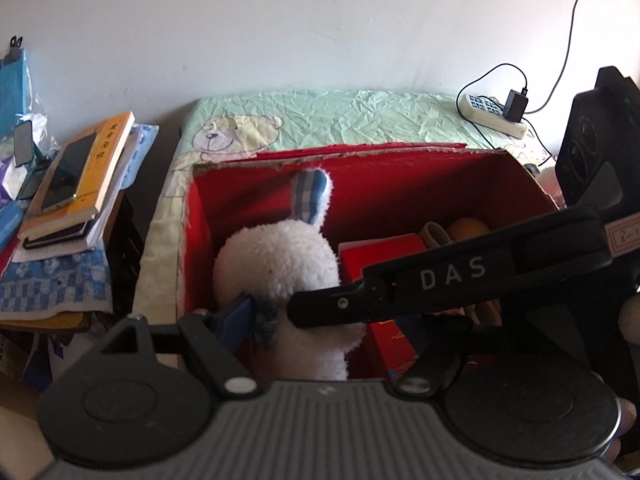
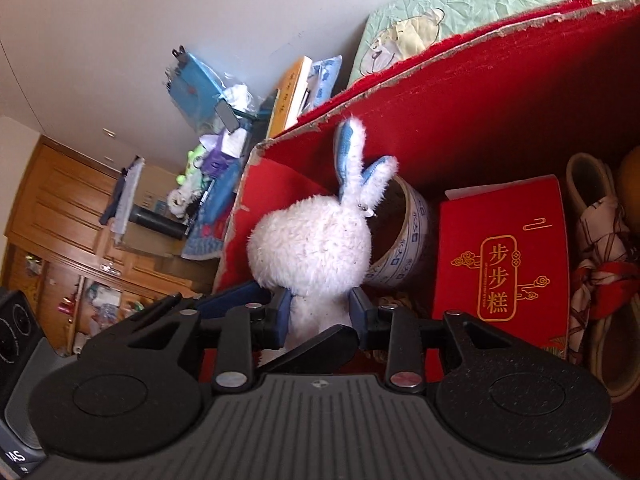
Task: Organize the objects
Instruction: 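Lift the white bunny with the right tool and carry it over the red box, then open the right tool to drop the bunny into the red box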
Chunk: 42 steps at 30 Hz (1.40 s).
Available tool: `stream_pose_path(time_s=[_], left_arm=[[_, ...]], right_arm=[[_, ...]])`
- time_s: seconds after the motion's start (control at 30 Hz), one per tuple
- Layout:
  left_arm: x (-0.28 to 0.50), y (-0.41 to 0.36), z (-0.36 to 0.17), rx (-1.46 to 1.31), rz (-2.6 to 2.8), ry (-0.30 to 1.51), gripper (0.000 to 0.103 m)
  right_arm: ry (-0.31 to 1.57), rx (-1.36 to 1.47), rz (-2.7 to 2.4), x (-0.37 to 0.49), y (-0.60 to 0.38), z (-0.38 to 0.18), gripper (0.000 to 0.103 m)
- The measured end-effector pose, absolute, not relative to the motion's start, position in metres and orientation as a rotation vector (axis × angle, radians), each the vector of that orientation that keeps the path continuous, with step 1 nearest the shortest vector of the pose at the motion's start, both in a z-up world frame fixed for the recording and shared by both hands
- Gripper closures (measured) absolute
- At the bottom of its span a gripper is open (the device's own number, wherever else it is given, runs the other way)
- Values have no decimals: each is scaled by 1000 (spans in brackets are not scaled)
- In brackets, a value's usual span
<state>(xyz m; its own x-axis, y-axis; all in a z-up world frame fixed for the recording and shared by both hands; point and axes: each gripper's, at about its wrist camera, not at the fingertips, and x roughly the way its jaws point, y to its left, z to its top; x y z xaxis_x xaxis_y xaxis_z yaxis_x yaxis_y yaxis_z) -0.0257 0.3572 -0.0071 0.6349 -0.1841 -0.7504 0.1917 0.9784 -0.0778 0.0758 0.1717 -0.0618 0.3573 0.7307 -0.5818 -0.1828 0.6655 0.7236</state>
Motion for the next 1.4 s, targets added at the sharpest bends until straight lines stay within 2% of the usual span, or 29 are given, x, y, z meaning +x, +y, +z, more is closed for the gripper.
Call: stream_pose_path(time_s=[0.13, 0.3, 1.1, 1.4], left_arm=[[-20, 356, -9, 5, -194, 891, 18], [-15, 350, -13, 30, -147, 931, 14], [-19, 336, -7, 131, -35, 960, 11], [-30, 335, 1, 149, 14, 949, 11]], right_arm=[[1046, 586, 625, 73, 167, -61, 59], [1021, 550, 603, 71, 168, -55, 59], [935, 583, 455, 60, 151, -41, 60], [1032, 648, 427, 82, 163, -50, 62]])
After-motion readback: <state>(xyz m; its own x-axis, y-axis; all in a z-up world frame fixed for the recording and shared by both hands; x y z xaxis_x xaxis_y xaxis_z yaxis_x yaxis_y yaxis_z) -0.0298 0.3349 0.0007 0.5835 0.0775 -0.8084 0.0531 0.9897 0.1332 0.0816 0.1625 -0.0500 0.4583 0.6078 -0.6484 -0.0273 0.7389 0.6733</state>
